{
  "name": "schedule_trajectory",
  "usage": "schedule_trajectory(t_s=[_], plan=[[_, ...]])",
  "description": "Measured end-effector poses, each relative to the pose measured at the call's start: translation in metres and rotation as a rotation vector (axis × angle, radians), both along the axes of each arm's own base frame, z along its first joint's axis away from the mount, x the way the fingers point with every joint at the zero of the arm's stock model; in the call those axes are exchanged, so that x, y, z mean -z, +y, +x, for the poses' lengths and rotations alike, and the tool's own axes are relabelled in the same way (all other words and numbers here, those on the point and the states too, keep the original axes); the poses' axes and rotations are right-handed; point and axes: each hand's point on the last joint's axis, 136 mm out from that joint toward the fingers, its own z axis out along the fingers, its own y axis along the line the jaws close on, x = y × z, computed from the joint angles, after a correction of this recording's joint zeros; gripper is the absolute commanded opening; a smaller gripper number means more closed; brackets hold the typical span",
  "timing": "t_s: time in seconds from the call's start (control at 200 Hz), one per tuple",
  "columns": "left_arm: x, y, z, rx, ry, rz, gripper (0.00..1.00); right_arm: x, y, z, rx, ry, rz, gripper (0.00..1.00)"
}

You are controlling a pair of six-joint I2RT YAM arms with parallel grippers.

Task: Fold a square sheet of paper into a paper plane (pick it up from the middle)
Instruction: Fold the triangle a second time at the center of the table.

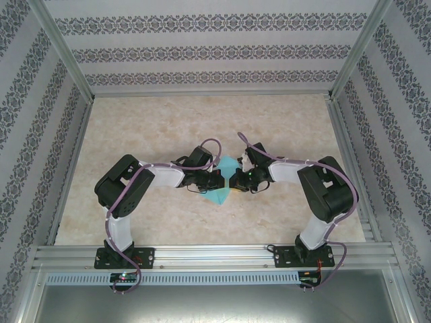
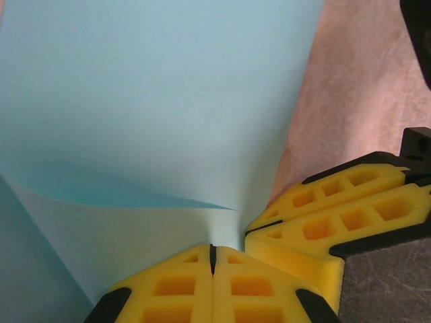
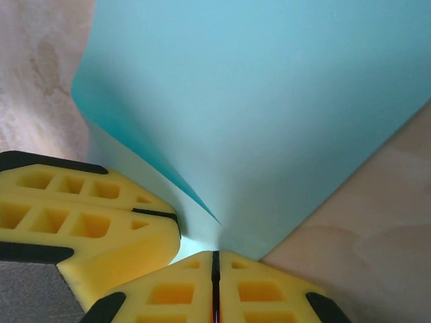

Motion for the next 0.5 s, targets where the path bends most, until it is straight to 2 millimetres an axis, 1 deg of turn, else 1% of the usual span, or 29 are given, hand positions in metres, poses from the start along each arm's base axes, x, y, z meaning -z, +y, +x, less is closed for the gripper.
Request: schedule_trajectory(t_s=[0.29, 0.395, 0.5], plan=[[-0.004, -0.001, 0.001, -0.003, -0.004, -0.007, 0.08, 0.001, -0.003, 0.003, -0.025, -0.024, -0.047, 0.09], [-0.012, -0.002, 0.002, -0.002, -0.020, -0.018, 0.09, 0.001, -0.003, 0.003, -0.036, -0.033, -0.058, 0.09], [-0.027, -0.002, 0.003, 0.000, -0.049, -0.036, 0.09, 0.002, -0.004, 0.004, -0.040, -0.036, -0.067, 0.09]])
